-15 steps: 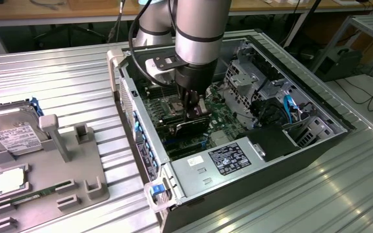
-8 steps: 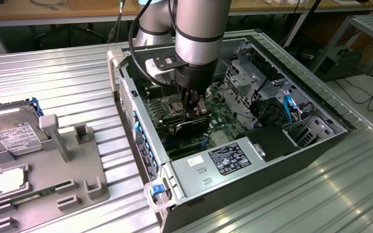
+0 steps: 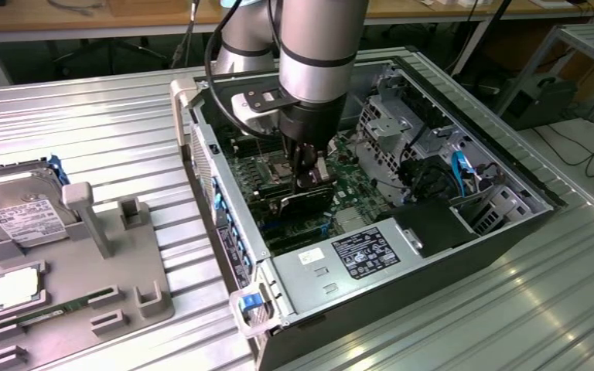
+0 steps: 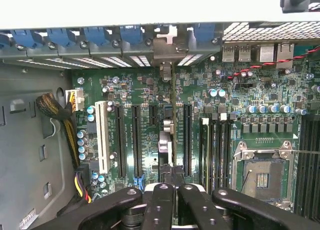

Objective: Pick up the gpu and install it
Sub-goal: 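Press down on the gpu until it lock into place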

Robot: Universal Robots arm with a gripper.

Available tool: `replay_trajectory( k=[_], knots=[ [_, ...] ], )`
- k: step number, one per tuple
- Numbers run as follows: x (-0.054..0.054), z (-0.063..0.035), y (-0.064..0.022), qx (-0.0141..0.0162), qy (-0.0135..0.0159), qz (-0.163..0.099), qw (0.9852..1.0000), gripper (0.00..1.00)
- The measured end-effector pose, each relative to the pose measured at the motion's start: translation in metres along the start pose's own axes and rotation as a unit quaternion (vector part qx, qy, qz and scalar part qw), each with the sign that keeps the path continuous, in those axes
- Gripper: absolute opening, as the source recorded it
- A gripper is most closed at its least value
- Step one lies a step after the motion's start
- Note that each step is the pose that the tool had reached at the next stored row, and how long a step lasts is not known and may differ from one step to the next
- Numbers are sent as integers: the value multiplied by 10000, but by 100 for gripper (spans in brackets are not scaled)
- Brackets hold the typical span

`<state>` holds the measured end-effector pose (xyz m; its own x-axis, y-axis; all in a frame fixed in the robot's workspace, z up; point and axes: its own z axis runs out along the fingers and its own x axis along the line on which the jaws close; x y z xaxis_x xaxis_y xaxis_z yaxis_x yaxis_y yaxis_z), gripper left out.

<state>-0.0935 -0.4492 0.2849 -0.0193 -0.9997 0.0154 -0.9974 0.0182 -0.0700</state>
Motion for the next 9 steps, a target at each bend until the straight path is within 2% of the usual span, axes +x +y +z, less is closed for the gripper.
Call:
replay_trajectory(
  k=[4,9],
  knots=[
    [0,-1,7,0,1,1,10000,11],
    [2,-7,89,0,-1,0,10000,11]
  ],
)
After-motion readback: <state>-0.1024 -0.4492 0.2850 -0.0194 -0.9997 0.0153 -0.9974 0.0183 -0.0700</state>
